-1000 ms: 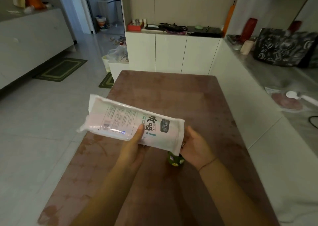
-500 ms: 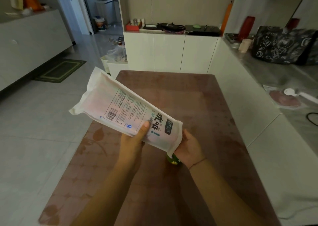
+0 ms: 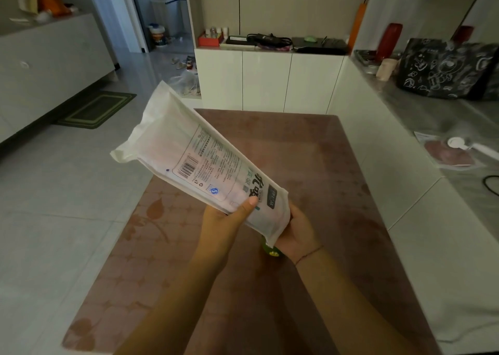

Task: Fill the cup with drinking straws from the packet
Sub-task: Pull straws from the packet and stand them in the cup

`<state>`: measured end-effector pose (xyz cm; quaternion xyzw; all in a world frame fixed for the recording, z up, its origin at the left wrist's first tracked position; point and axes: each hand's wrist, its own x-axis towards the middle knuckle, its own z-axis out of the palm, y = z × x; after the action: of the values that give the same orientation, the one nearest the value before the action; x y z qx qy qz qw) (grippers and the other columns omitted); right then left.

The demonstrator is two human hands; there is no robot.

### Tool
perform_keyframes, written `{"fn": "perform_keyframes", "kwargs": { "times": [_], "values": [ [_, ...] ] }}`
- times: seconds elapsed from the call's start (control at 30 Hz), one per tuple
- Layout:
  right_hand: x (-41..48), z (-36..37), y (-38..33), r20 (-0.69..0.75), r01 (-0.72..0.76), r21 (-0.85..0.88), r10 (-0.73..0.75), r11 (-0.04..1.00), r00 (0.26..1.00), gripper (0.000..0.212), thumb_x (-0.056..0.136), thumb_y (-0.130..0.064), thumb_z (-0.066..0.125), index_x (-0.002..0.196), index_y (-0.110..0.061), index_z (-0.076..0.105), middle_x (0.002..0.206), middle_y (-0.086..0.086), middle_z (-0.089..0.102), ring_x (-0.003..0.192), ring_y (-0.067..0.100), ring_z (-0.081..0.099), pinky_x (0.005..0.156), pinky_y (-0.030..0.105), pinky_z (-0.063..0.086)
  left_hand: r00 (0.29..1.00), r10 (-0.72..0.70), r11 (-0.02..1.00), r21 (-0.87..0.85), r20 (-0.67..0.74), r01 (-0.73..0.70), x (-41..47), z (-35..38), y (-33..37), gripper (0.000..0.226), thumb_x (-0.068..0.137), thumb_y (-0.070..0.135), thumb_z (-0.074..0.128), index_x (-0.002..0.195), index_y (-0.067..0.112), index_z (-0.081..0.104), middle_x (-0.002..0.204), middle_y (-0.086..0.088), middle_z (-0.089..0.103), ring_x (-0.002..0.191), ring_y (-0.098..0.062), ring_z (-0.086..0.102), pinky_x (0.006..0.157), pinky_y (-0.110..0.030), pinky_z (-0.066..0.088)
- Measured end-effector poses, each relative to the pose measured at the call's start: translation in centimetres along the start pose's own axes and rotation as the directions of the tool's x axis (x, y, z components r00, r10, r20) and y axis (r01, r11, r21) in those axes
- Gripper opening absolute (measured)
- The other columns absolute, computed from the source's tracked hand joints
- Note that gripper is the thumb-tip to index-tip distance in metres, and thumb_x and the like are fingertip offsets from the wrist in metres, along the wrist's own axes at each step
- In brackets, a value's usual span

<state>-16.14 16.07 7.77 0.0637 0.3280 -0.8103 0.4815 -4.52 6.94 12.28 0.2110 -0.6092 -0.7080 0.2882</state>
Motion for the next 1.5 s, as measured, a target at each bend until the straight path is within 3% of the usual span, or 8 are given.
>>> {"fn": "perform_keyframes", "kwargs": {
  "times": [0.17,0.3,0.43,0.57,0.67,0.83,1.03,1.5],
  "values": [
    [0.1,-0.9,-0.4,-0.086,0.027,-0.05,-0.032,0.998,0.996,0.044,0.096,-0.035,0.037,0.084,-0.015,0.074,0.095,0.011,0.067,0.085,0.025,0.061,0.077,0.037,0.049,0.993,-0.074,0.992,-0.107,-0.09,0.064,0.8,-1.0,-0.2,0.054,0.071,0.026,0.072,0.122,0.012,0.058,0.113,-0.006,0.07,0.105,-0.023,0.067,0.086,-0.044,0.056],
    [0.1,-0.3,-0.2,-0.054,0.045,-0.088,-0.05,0.995,0.997,0.039,0.096,-0.035,0.041,0.114,-0.008,0.063,0.104,0.013,0.067,0.099,0.028,0.06,0.082,0.041,0.053,0.983,-0.161,0.955,-0.266,-0.084,0.133,1.1,-1.0,-1.0,0.053,0.07,0.018,0.072,0.121,0.015,0.057,0.109,-0.005,0.072,0.103,-0.022,0.068,0.078,-0.034,0.058],
    [-0.2,0.4,-0.1,-0.007,0.099,-0.21,-0.103,0.973,0.995,0.036,0.098,-0.03,0.039,0.102,-0.007,0.067,0.061,0.002,0.06,0.057,0.011,0.052,0.07,0.032,0.051,0.956,-0.284,0.89,-0.393,-0.079,0.232,1.1,-1.0,-2.5,0.06,0.07,0.012,0.073,0.127,0.015,0.054,0.12,-0.01,0.067,0.109,-0.026,0.065,0.081,-0.04,0.058],
    [-0.9,0.0,-0.8,-0.066,0.146,-0.388,-0.185,0.91,0.98,0.017,0.093,-0.024,0.049,0.097,-0.014,0.062,0.09,0.005,0.066,0.083,0.018,0.062,0.071,0.033,0.052,0.932,-0.35,0.816,-0.52,-0.098,0.252,1.5,-2.0,-3.6,0.064,0.073,0.009,0.072,0.133,0.013,0.051,0.124,-0.011,0.066,0.11,-0.027,0.065,0.078,-0.038,0.059],
    [-1.4,-0.2,-1.0,-0.084,0.157,-0.555,-0.243,0.817,0.966,0.01,0.088,-0.021,0.058,0.095,-0.016,0.062,0.096,0.005,0.065,0.083,0.018,0.062,0.062,0.03,0.053,0.92,-0.38,0.787,-0.557,-0.099,0.265,1.6,-2.2,-3.8,0.064,0.072,0.009,0.072,0.132,0.012,0.051,0.124,-0.012,0.066,0.11,-0.027,0.065,0.081,-0.04,0.059],
    [-1.9,0.3,-0.9,-0.044,0.26,-0.7,-0.404,0.665,0.914,0.005,0.084,-0.011,0.063,0.083,-0.015,0.066,0.074,0.001,0.069,0.054,0.011,0.065,0.047,0.027,0.054,0.918,-0.396,0.726,-0.62,-0.022,0.298,1.3,-1.3,-3.7,0.045,0.075,0.009,0.068,0.119,0.016,0.057,0.111,-0.009,0.07,0.104,-0.025,0.067,0.085,-0.044,0.056],
    [-2.0,-0.1,-2.4,-0.001,0.29,-0.808,-0.493,0.513,0.87,0.006,0.084,-0.011,0.063,0.084,-0.015,0.067,0.069,0.004,0.065,0.058,0.006,0.06,0.053,0.015,0.05,0.923,-0.382,0.675,-0.693,-0.036,0.252,1.5,-1.9,-3.7,0.036,0.081,0.005,0.062,0.114,0.017,0.057,0.104,-0.006,0.073,0.097,-0.021,0.07,0.086,-0.044,0.054],
    [-2.4,-0.2,-2.4,-0.014,0.317,-0.585,-0.4,0.747,0.917,0.014,0.087,-0.016,0.06,0.099,-0.012,0.064,0.069,-0.001,0.059,0.06,0.009,0.056,0.054,0.018,0.05,0.924,-0.376,0.65,-0.729,-0.064,0.214,1.2,-2.7,-4.3,0.042,0.076,0.005,0.063,0.115,0.02,0.054,0.097,-0.003,0.075,0.09,-0.018,0.072,0.083,-0.042,0.054]
  ]
}}
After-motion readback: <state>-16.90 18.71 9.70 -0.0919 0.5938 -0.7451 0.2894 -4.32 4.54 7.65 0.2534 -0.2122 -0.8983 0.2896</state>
